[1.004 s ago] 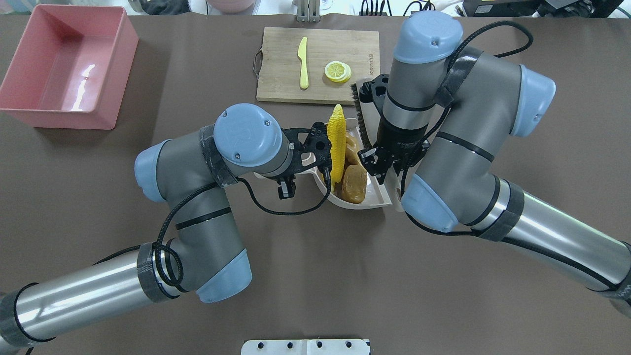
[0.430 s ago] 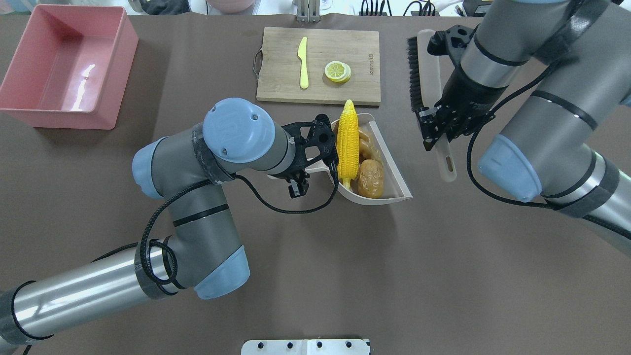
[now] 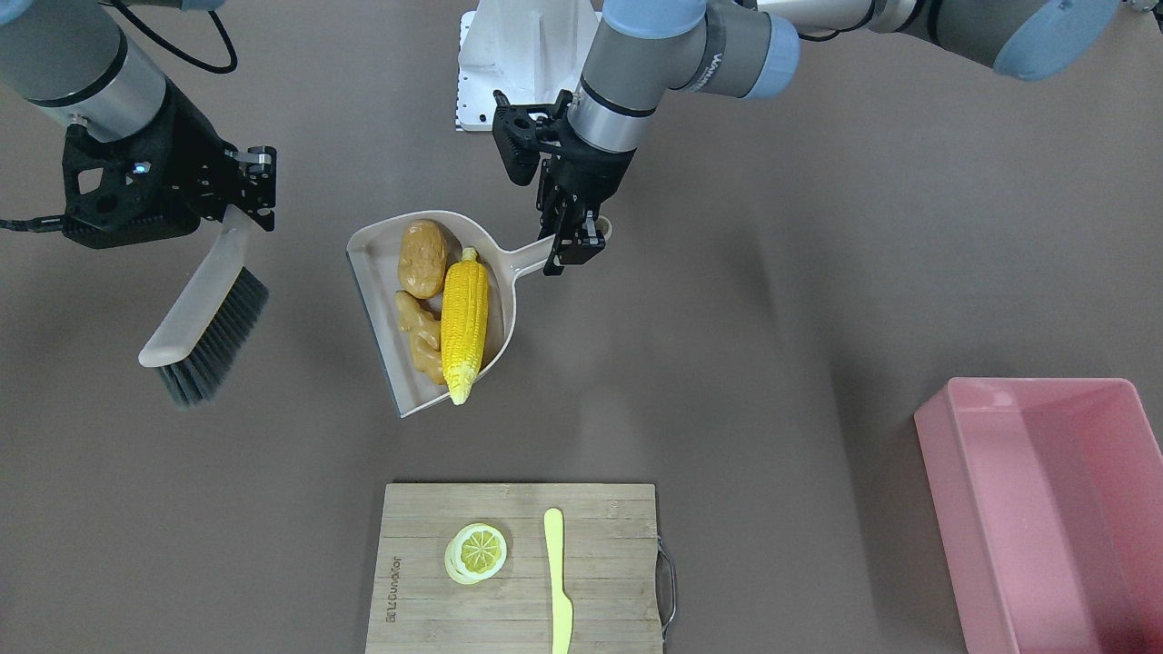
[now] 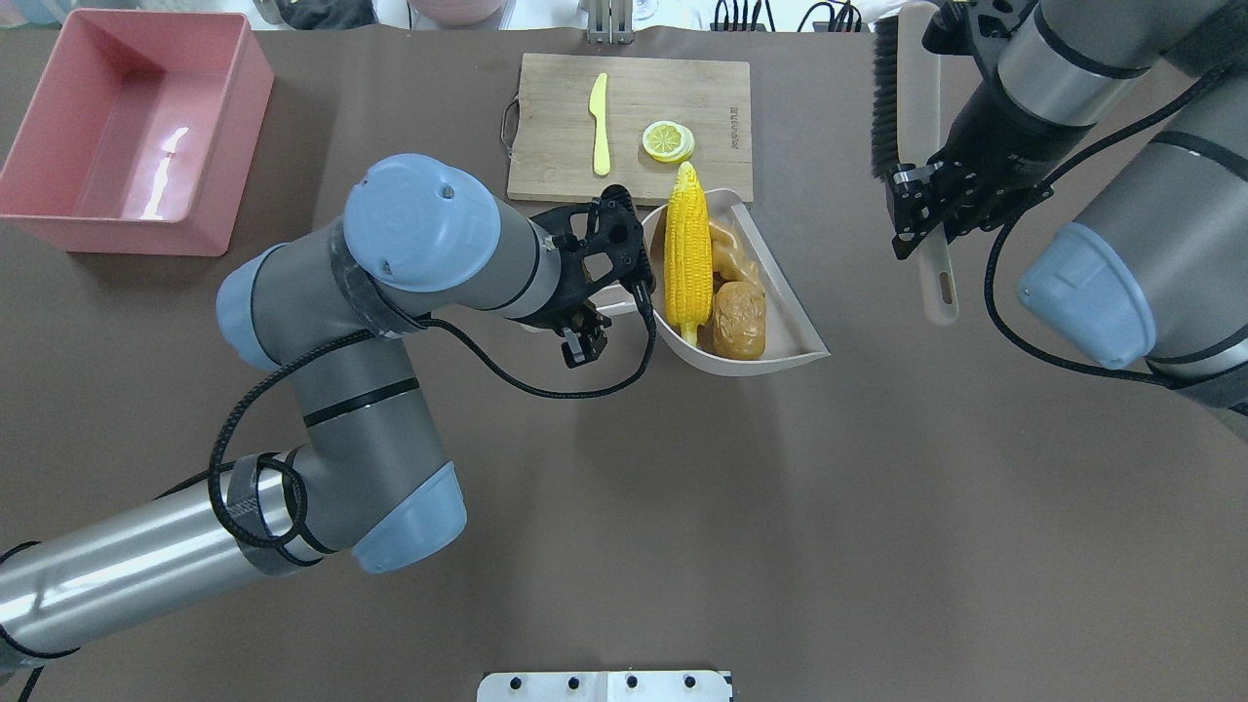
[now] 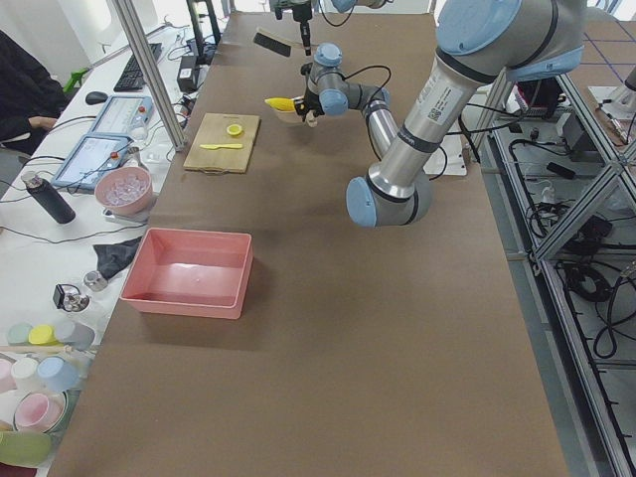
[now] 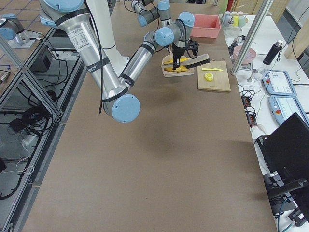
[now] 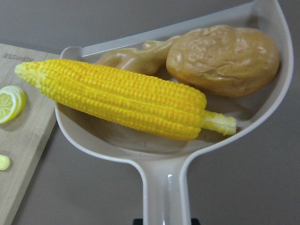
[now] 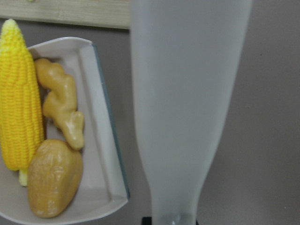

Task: Sweep and dump trash into bin
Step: 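Lift the brush away with the right gripper while the left gripper raises the dustpan, then carry the loaded dustpan with the left gripper over the pink bin, then tip the dustpan with the left gripper to dump the food into the pink bin, then pull the empty dustpan back from the bin with the left gripper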

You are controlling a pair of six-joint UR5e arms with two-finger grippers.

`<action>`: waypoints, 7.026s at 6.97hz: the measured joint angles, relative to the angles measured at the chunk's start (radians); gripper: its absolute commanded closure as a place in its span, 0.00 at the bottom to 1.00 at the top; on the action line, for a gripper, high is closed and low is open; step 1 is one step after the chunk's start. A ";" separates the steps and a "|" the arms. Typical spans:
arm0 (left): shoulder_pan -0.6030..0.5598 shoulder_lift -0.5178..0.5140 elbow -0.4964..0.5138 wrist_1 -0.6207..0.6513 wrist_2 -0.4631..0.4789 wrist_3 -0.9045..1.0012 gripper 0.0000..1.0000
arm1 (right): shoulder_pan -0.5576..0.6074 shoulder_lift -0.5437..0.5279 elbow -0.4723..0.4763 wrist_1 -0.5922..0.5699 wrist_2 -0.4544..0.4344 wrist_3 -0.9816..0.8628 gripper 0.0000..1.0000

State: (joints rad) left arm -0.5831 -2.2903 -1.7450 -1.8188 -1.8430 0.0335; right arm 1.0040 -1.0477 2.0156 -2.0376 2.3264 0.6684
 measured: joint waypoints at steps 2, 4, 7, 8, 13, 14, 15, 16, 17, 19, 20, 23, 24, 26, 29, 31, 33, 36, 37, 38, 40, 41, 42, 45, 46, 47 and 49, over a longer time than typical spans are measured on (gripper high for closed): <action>-0.128 0.073 -0.027 -0.056 -0.146 0.010 1.00 | 0.056 -0.027 0.016 -0.009 -0.012 -0.006 1.00; -0.304 0.124 -0.032 -0.088 -0.285 0.051 1.00 | 0.104 -0.050 0.035 -0.010 -0.032 -0.018 1.00; -0.579 0.196 -0.028 -0.087 -0.423 0.179 1.00 | 0.140 -0.051 0.051 -0.010 -0.044 -0.035 1.00; -0.630 0.227 -0.028 -0.093 -0.443 0.200 1.00 | 0.146 -0.050 0.051 -0.010 -0.045 -0.040 1.00; -0.799 0.477 -0.028 -0.211 -0.484 0.298 1.00 | 0.123 -0.044 0.078 -0.017 -0.099 -0.038 1.00; -0.854 0.527 -0.025 -0.227 -0.502 0.330 1.00 | 0.113 -0.049 0.091 -0.023 -0.118 -0.036 1.00; -0.908 0.566 -0.014 -0.230 -0.523 0.366 1.00 | 0.106 -0.052 0.100 -0.028 -0.132 -0.037 1.00; -0.957 0.591 0.010 -0.230 -0.548 0.403 1.00 | 0.103 -0.053 0.105 -0.032 -0.137 -0.040 1.00; -1.004 0.601 0.054 -0.230 -0.577 0.448 1.00 | 0.104 -0.053 0.109 -0.033 -0.135 -0.052 1.00; -1.056 0.610 0.148 -0.228 -0.594 0.529 1.00 | 0.108 -0.052 0.123 -0.033 -0.127 -0.103 1.00; -1.063 0.603 0.192 -0.227 -0.581 0.551 1.00 | 0.109 -0.050 0.126 -0.033 -0.124 -0.116 1.00; -1.055 0.521 0.278 -0.224 -0.488 0.562 1.00 | 0.113 -0.050 0.125 -0.030 -0.120 -0.129 1.00; -1.041 0.495 0.289 -0.224 -0.451 0.563 1.00 | 0.117 -0.050 0.124 -0.030 -0.116 -0.130 1.00; -1.002 0.485 0.281 -0.227 -0.389 0.577 1.00 | 0.123 -0.050 0.121 -0.030 -0.107 -0.130 1.00; -0.985 0.539 0.218 -0.228 -0.361 0.675 1.00 | 0.125 -0.054 0.124 -0.033 -0.090 -0.128 1.00; -0.952 0.563 0.189 -0.224 -0.264 0.729 1.00 | 0.126 -0.055 0.129 -0.034 -0.084 -0.127 1.00; -0.915 0.568 0.172 -0.195 -0.172 0.776 1.00 | 0.126 -0.057 0.137 -0.035 -0.082 -0.121 1.00; -0.868 0.565 0.045 -0.024 -0.008 0.878 1.00 | 0.127 -0.070 0.154 -0.035 -0.082 -0.118 1.00; -0.841 0.561 -0.005 0.050 0.044 0.889 1.00 | 0.127 -0.076 0.159 -0.035 -0.082 -0.117 1.00; -0.826 0.559 -0.029 0.086 0.069 0.893 1.00 | 0.127 -0.078 0.162 -0.036 -0.082 -0.117 1.00; -0.818 0.556 -0.042 0.103 0.068 0.895 1.00 | 0.129 -0.080 0.164 -0.036 -0.083 -0.116 1.00; -0.819 0.554 -0.045 0.105 0.038 0.896 1.00 | 0.130 -0.080 0.164 -0.036 -0.084 -0.118 1.00; -0.826 0.550 -0.049 0.107 -0.007 0.896 1.00 | 0.134 -0.081 0.164 -0.036 -0.085 -0.120 1.00; -0.922 0.515 -0.066 0.156 -0.241 0.850 1.00 | 0.178 -0.111 0.175 -0.035 -0.085 -0.129 1.00; -0.950 0.508 -0.081 0.165 -0.318 0.803 1.00 | 0.192 -0.126 0.179 -0.035 -0.086 -0.130 1.00; -0.960 0.504 -0.101 0.166 -0.376 0.746 1.00 | 0.204 -0.145 0.180 -0.035 -0.090 -0.133 1.00; -0.942 0.481 -0.137 0.161 -0.452 0.628 1.00 | 0.260 -0.211 0.173 -0.035 -0.096 -0.229 1.00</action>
State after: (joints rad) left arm -1.5252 -1.8092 -1.8820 -1.6579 -2.2954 0.6618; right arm 1.2641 -1.2592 2.1890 -2.0725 2.2302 0.4397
